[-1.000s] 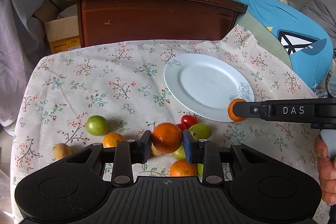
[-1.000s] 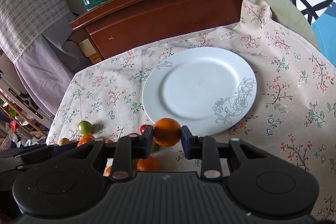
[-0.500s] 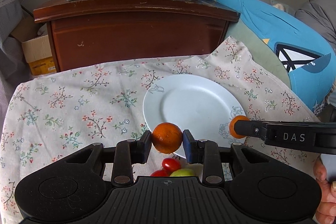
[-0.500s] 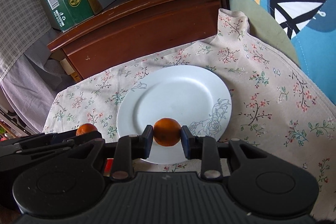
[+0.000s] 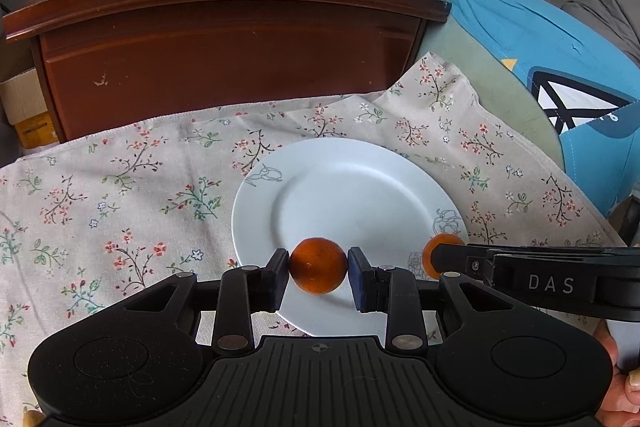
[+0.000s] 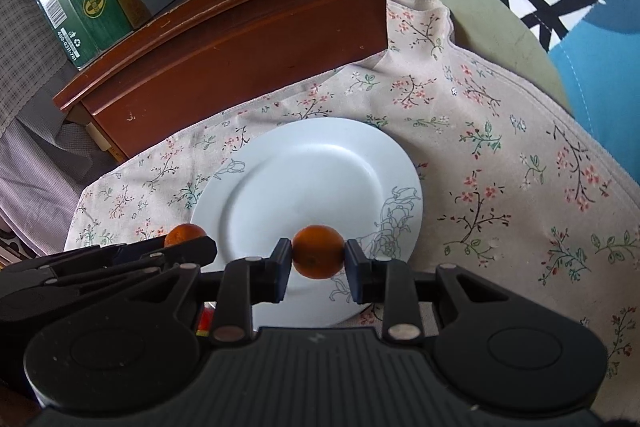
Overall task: Organize fruits
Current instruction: 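Carry both mandarins over the white plate and open both tools, then move both open tools back toward the fruit cluster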
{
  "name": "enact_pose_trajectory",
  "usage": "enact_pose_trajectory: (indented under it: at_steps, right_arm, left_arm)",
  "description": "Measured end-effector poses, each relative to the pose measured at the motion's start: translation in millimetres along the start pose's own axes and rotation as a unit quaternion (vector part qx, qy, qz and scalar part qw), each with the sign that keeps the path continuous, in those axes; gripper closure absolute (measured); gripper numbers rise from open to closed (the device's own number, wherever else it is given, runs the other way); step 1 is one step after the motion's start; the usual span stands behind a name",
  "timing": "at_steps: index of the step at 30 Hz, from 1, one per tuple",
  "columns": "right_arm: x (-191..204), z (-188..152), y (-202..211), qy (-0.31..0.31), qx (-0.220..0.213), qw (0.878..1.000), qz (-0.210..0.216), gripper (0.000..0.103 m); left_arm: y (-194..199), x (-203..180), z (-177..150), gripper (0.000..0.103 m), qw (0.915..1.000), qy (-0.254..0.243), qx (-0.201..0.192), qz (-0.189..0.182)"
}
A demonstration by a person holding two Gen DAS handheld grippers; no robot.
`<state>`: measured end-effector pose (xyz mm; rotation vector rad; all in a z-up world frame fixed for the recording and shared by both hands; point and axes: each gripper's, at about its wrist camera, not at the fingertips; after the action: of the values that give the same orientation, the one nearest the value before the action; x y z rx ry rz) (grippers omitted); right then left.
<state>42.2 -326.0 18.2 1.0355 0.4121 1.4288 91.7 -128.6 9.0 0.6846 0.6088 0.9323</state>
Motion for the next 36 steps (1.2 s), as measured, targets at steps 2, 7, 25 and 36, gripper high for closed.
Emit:
enact_pose_trajectory:
  at_steps: [2,7,25,36]
  right_arm:
    - [-1.9,0.7,-3.9,-0.004,0.004,1.0,-0.001,0.074]
    - [-3.1,1.7,-12.2,-0.004,0.01,1.0,-0.008,0.074]
    - [-11.8,9.9,4.1,-0.045,-0.017,0.999,0.011,0.061]
    - [3.6,-6.9,17.4,-0.022,-0.002,1.0,0.02,0.058]
  left_arm:
    - [-4.0,-0.2,1.3,0.074,1.0,0.0,0.001,-0.002]
    - [-11.5,0.5,4.7,0.074,1.0,0.006,0.002,-0.005]
    - [28.0,7.8,1.2,0.057,0.9997,0.005,0.006,0.024]
    - [62.9,31.4,-23.4,0.056,0.9985,0.017,0.032,0.041]
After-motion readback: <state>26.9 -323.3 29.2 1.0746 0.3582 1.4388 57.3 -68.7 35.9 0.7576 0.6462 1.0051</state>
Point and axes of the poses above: each gripper's, at about its wrist camera, not at the fingertips, and y roughly against the way its jaws point, x to its left, z to its top, and after that the axes turned 4 degrees about x, right-handed
